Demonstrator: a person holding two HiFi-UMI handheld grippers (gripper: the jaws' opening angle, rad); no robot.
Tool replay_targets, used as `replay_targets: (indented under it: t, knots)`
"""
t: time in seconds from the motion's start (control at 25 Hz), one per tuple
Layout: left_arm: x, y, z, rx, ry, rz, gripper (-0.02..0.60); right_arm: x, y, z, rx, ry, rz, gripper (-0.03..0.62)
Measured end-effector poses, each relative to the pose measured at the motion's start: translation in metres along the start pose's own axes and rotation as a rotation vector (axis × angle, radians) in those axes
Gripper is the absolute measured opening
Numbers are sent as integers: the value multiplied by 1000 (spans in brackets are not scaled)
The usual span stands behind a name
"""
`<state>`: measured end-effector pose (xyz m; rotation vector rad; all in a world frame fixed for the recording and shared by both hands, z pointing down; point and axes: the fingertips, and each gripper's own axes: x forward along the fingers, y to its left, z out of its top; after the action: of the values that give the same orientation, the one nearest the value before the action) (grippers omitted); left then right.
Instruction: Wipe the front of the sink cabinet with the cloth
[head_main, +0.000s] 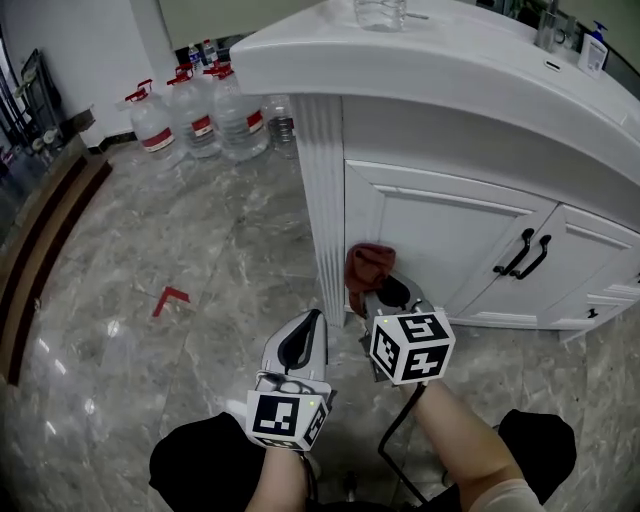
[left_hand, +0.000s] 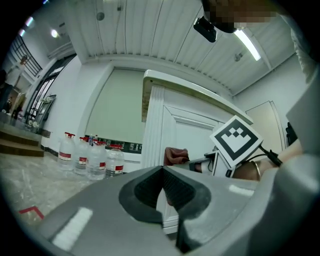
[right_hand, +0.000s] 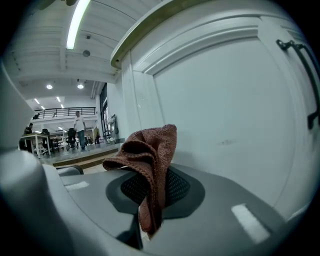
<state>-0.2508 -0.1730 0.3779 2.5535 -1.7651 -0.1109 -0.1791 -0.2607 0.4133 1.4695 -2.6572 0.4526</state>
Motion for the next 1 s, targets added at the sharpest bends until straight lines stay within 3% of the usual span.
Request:
replay_targets:
  t: [0.4, 0.64, 1.0]
  knots:
    - [4, 0, 7, 17, -6, -26, 1, 19, 7, -9, -11, 6, 12, 78]
    - [17, -29, 5, 18, 2, -76, 2, -1, -20, -8, -21, 23, 4, 78]
    - [38, -85, -4, 50, 21, -171, 2, -54, -94, -3, 5, 8, -109, 78]
